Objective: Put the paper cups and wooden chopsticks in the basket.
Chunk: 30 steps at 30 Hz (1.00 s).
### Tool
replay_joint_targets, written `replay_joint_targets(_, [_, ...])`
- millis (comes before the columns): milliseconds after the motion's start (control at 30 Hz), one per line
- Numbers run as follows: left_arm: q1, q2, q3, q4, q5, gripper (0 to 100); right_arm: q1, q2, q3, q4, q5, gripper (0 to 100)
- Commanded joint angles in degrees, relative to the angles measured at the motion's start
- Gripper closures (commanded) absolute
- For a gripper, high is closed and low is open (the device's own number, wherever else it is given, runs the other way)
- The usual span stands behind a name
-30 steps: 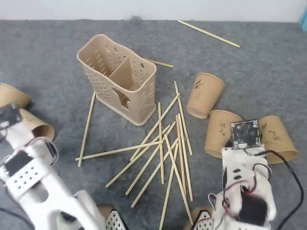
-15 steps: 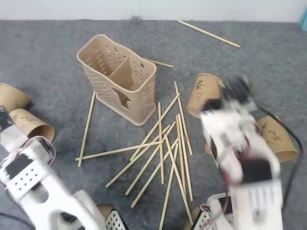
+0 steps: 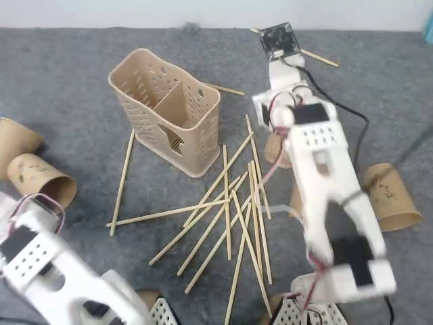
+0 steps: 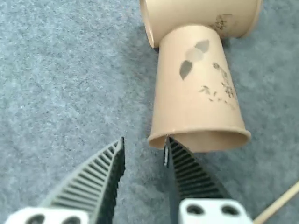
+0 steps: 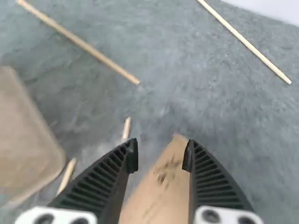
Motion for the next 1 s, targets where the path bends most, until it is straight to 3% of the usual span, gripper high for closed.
replay_joint_targets(0, [-1.05, -1.14, -0.4, -2.11, 2.02, 86, 1.1, 10.07, -10.29, -4.7, -0.62, 84.3])
replay_joint_targets(200, [-0.88, -1.14, -0.22, -2.11, 2.02, 86, -0.4, 26.33, -24.44, -2.77, -0.88, 84.3])
replay_joint_targets(433, [-0.35, -1.14, 0.75, -3.52, 2.11, 86, -2.86, 28.79, -27.6, 0.75, -1.14, 84.2])
replay_joint_targets(700, [1.23, -1.14, 0.92, -3.34, 1.93, 86, -5.05, 34.07, -27.43, -15.34, -1.14, 84.3])
replay_joint_targets(967, [1.05, -1.23, 1.27, -3.25, 1.85, 86, -6.2, 34.59, -27.52, -18.86, -1.23, 84.3])
